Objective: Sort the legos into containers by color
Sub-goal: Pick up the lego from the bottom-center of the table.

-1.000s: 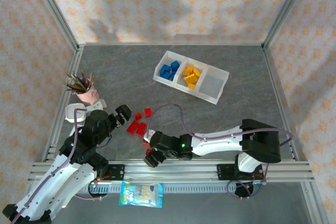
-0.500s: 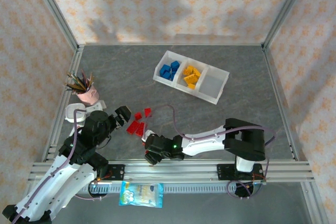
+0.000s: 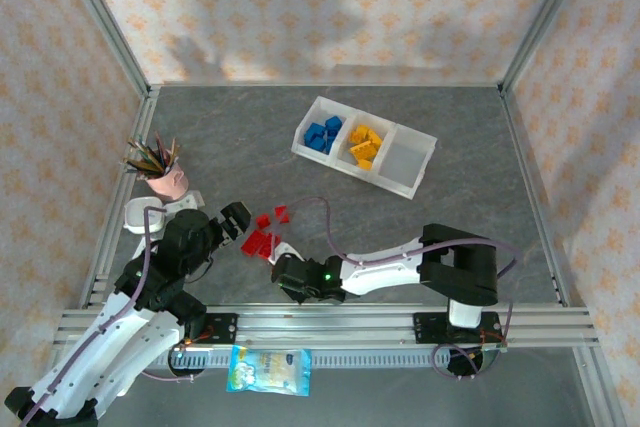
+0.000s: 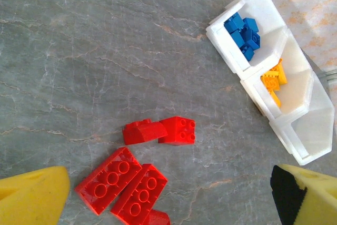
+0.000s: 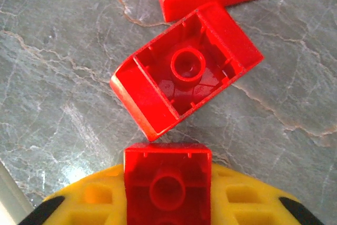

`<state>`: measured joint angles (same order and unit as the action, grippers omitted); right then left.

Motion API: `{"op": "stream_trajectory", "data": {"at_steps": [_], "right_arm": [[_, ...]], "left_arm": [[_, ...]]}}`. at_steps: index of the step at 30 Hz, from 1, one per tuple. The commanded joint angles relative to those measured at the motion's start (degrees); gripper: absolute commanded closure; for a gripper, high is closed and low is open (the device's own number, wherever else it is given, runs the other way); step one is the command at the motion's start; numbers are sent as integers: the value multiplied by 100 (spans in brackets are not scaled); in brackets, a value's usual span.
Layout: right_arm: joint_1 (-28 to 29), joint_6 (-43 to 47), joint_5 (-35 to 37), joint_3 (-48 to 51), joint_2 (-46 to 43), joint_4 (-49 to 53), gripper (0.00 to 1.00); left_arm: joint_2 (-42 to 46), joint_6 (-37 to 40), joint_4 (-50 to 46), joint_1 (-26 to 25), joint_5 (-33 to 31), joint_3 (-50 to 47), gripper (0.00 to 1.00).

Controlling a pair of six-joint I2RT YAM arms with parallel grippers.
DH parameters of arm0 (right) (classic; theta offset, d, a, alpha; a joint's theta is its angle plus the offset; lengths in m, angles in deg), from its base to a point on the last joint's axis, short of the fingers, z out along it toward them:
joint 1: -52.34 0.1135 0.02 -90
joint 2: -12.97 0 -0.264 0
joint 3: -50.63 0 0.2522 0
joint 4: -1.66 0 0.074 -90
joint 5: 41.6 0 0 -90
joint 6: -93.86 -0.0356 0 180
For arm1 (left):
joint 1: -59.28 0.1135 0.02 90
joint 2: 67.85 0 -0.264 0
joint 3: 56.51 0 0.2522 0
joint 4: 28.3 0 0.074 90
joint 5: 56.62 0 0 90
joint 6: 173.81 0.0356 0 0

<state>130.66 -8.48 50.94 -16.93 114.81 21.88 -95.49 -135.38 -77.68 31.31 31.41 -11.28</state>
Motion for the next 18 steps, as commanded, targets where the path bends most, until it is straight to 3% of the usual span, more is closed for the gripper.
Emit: {"op": "stream_trajectory", "data": {"at_steps": [1,11,18], "right_arm": [[-116,-205,136,-13,-131,154,77],[-1140,-713,238,271,-1438,625,79],[-2970,-967,100,208,-2029,1135,79]], "left_arm": [[-52,67,152,54,60,211,1],[-754,401,867,46,608,435,1],[-1543,619,1808,-181,821,653,1]]}}
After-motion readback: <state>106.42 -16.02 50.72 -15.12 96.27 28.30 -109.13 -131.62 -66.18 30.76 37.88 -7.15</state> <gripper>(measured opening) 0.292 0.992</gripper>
